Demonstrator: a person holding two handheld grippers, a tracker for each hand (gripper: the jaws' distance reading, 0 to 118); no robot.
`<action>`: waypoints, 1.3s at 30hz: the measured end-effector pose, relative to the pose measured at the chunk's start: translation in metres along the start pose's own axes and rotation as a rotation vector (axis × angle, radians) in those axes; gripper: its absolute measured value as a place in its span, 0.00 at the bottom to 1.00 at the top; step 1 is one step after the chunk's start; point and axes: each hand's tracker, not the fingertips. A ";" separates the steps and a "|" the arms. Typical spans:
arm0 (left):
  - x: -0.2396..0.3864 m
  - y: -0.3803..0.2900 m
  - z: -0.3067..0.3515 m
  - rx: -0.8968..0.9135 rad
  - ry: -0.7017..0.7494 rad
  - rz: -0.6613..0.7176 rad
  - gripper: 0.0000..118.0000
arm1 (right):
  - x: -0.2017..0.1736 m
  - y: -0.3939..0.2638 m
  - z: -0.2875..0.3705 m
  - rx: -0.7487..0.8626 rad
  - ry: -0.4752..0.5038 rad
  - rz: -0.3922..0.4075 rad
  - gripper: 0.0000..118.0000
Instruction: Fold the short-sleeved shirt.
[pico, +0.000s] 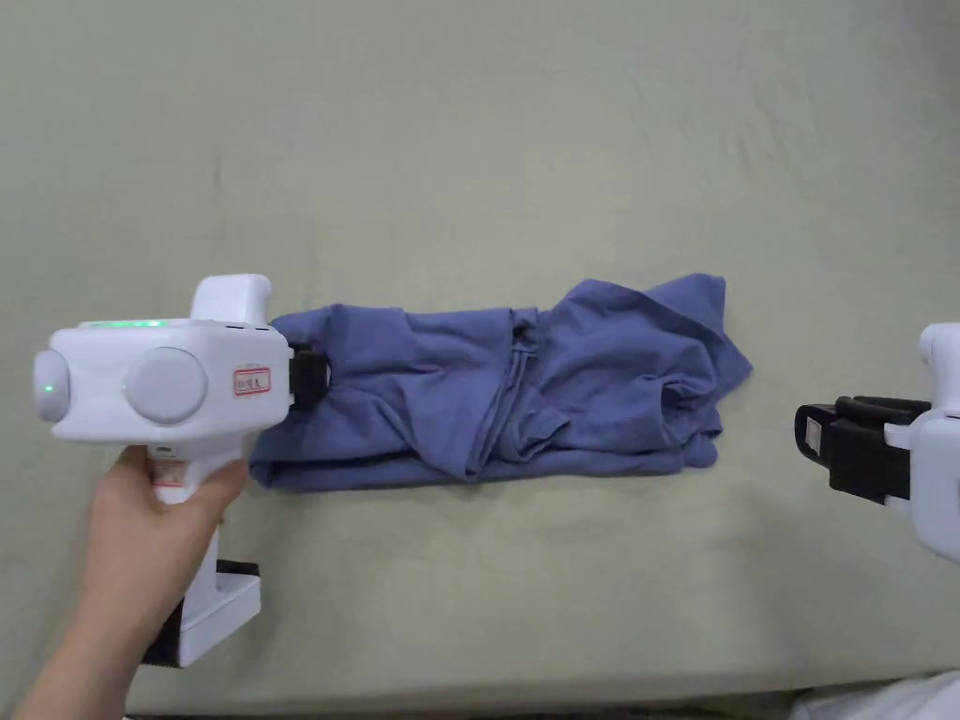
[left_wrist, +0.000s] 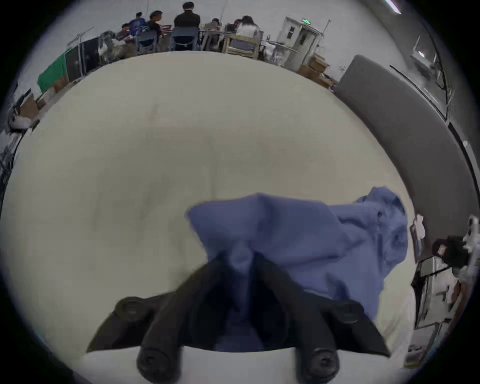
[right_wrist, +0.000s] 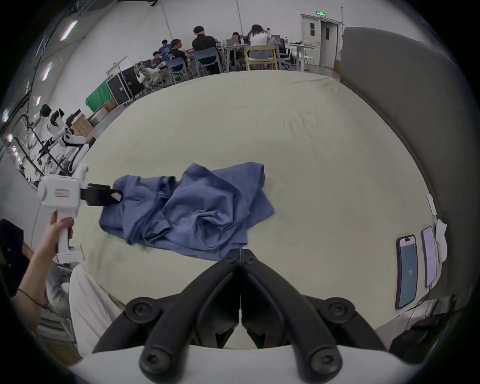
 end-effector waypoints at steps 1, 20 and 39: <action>0.001 -0.002 -0.002 0.030 0.022 -0.020 0.09 | 0.001 -0.001 0.000 -0.007 -0.005 0.001 0.02; -0.034 0.027 0.153 0.093 0.284 0.039 0.08 | -0.004 0.007 -0.010 0.000 0.011 0.010 0.02; 0.157 0.053 0.004 -0.171 -0.304 -0.028 0.45 | 0.050 -0.009 0.003 0.030 -0.003 -0.119 0.02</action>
